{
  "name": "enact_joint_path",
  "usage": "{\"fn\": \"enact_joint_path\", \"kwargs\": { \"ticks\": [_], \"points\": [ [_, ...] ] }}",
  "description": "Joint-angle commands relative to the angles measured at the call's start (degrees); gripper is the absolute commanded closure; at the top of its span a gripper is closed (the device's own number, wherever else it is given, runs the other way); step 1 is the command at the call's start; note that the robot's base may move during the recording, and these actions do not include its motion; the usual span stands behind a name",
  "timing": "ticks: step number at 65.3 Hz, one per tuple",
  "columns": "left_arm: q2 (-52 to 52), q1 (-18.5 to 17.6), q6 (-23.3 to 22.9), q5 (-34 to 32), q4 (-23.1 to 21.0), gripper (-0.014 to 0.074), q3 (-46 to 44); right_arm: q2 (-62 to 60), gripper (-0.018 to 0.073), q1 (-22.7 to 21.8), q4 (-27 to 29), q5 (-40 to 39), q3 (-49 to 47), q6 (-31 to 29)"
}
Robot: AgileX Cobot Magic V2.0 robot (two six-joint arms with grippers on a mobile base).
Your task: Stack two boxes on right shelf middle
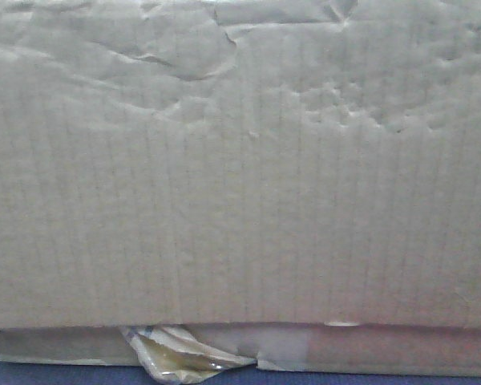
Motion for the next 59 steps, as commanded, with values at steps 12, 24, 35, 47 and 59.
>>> {"fn": "enact_joint_path", "kwargs": {
  "ticks": [12,24,35,47,59],
  "points": [
    [3.0,-0.2,-0.7,-1.8,-1.3,0.0707,0.0,-0.2,0.0721,-0.2,0.2,-1.0,0.0,-0.4],
    [3.1,-0.2,-0.7,-2.0,-0.2,0.0701,0.0,-0.2,0.0721,-0.2,0.2,-1.0,0.0,-0.4],
    [3.1,-0.2,-0.7,-2.1,-0.5,0.0491,0.0,-0.2,0.0721,-0.2,0.2,-1.0,0.0,-0.4],
    [3.1,-0.2,-0.6,-1.9,-1.8,0.0293,-0.8,-0.2,0.0721,-0.2,0.2,-1.0,0.0,-0.4],
    [2.8,-0.2,2.2,-1.0,-4.5,0.0288,-5.4,-0.2,0.0721,-0.2,0.2,-1.0,0.0,-0.4]
  ]
}}
